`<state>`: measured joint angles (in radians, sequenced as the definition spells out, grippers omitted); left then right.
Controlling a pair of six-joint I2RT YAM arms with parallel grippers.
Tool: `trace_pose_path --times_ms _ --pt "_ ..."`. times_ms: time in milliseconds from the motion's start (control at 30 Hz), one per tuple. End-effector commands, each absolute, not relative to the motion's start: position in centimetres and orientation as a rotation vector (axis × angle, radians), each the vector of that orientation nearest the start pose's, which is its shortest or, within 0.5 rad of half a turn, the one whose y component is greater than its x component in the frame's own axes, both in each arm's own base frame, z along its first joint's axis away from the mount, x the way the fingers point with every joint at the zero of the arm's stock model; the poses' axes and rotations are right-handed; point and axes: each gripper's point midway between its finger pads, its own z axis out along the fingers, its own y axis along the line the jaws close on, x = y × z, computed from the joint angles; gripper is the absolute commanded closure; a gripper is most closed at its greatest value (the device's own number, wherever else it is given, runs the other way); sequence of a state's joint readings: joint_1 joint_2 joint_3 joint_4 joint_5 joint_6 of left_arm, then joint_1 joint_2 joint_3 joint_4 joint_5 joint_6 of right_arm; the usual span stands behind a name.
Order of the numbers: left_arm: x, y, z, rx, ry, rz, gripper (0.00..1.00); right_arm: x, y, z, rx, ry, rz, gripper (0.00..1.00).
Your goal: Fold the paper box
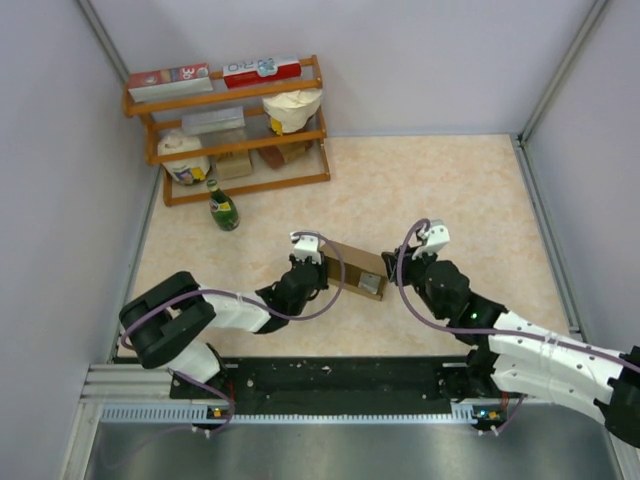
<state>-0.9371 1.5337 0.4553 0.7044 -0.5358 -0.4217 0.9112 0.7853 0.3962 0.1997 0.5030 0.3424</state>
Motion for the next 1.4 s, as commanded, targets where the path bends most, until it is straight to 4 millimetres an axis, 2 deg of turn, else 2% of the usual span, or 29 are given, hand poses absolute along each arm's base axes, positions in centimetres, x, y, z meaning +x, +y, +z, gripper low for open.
trace_pose_path --times_ms 0,133,267,467,567,767,1000,1367 --pt "29.0 -27.3 9.6 0.123 1.862 -0.449 0.72 25.6 22.0 21.7 -0.115 1.695 0.605 0.63" --pt "29.0 -27.3 10.3 0.118 1.855 -0.461 0.68 26.3 21.9 21.8 -0.098 1.690 0.578 0.63" --pt "28.9 -27.6 10.6 0.124 1.860 -0.473 0.59 26.9 22.3 21.8 -0.097 1.699 0.592 0.63" --pt "28.4 -27.5 10.1 0.140 1.884 -0.482 0.51 27.5 23.1 20.9 -0.105 1.730 0.604 0.63" --pt "27.9 -27.3 9.6 0.147 1.909 -0.482 0.50 27.8 23.6 20.8 -0.111 1.736 0.622 0.63" --pt "26.8 -26.7 10.3 0.149 1.903 -0.530 0.37 28.2 24.6 20.6 -0.128 1.746 0.642 0.63" --pt "25.3 -26.4 10.3 0.154 1.928 -0.594 0.27 28.6 25.5 20.6 -0.133 1.752 0.670 0.63" --pt "21.7 -24.7 9.6 0.146 1.993 -0.675 0.27 29.1 26.3 20.1 -0.140 1.768 0.680 0.63"
